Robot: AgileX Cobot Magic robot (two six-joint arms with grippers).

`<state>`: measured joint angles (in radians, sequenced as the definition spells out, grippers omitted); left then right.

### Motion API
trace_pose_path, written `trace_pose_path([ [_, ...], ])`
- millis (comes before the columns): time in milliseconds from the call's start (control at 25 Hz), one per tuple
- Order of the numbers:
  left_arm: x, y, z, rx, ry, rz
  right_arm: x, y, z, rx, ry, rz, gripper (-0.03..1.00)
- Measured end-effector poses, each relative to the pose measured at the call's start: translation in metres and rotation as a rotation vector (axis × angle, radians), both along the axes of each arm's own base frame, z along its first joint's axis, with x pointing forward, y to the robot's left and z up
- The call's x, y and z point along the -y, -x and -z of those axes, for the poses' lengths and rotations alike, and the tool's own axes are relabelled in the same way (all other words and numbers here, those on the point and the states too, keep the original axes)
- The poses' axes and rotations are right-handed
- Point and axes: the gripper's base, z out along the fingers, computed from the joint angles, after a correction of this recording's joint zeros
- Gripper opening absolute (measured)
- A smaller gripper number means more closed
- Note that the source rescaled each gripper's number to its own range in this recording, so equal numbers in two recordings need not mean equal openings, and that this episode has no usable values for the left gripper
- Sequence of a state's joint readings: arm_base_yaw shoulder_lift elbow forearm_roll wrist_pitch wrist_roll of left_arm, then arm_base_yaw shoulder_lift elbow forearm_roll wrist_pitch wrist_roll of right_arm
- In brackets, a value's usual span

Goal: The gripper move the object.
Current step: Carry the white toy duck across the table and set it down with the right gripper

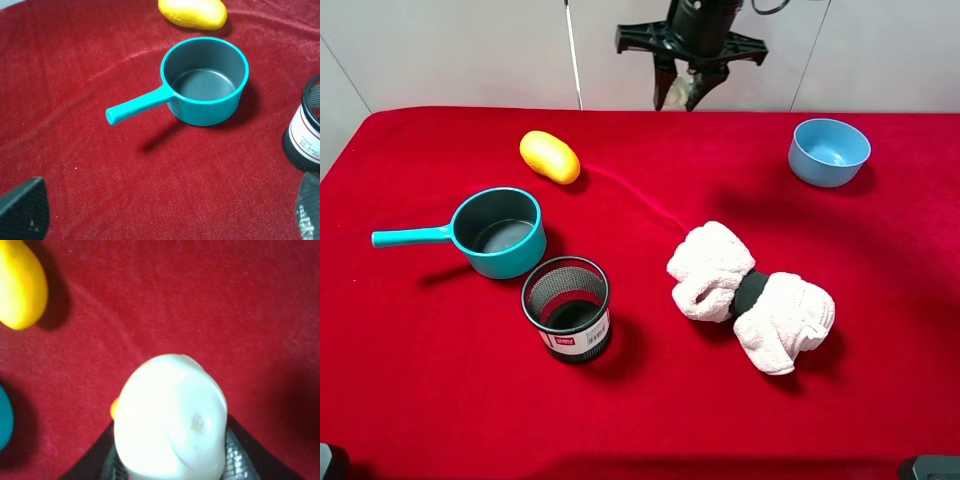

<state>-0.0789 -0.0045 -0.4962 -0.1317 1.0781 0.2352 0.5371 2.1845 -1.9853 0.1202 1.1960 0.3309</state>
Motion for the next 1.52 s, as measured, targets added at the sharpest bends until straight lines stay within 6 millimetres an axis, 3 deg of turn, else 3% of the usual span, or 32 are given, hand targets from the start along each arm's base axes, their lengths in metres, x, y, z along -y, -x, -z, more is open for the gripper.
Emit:
trace_pose_path([
  [360,0.000,0.000,0.000,0.000,0.000,0.000,-0.020,-0.001,0.015,0.023,-0.016,-0.051,0.04],
  [800,0.000,0.000,0.000,0.000,0.000,0.000,-0.040,-0.015,0.051,0.010,-0.080,-0.079,0.02],
  [1120,0.000,0.000,0.000,0.000,0.000,0.000,-0.047,-0.026,0.080,0.010,-0.080,-0.078,0.00],
  [1520,0.000,0.000,0.000,0.000,0.000,0.000,-0.052,-0.036,0.104,0.073,-0.103,-0.086,0.00],
])
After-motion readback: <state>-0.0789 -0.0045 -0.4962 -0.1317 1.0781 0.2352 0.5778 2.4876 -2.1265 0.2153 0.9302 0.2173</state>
